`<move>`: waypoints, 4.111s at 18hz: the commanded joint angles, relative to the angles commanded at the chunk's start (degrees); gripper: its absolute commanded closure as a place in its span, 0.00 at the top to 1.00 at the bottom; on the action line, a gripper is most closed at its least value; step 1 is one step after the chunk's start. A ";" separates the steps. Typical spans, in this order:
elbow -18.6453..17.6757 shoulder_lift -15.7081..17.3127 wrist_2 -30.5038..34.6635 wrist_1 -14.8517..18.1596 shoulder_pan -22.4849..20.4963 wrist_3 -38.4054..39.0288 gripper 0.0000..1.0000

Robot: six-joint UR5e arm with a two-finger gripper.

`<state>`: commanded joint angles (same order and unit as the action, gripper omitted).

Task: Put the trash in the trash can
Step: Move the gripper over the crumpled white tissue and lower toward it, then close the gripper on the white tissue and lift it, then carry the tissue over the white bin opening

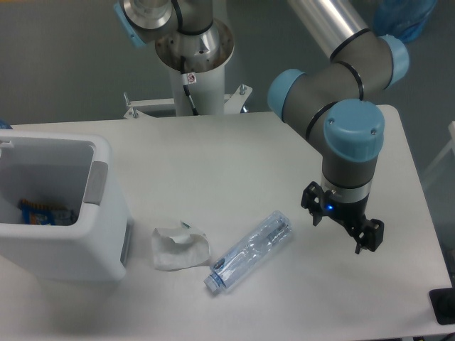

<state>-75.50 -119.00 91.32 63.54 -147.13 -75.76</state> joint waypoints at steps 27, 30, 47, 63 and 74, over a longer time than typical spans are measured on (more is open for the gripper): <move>-25.48 5.36 -12.57 -13.27 16.25 7.91 1.00; -26.37 4.66 -12.48 -13.27 17.22 8.26 1.00; -22.68 1.58 -12.66 -12.83 17.23 14.85 0.00; -11.79 9.84 -36.37 -5.54 11.95 25.47 0.00; -1.05 9.93 -48.95 -6.07 11.25 44.38 0.00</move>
<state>-76.55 -109.07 42.37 57.48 -135.88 -31.38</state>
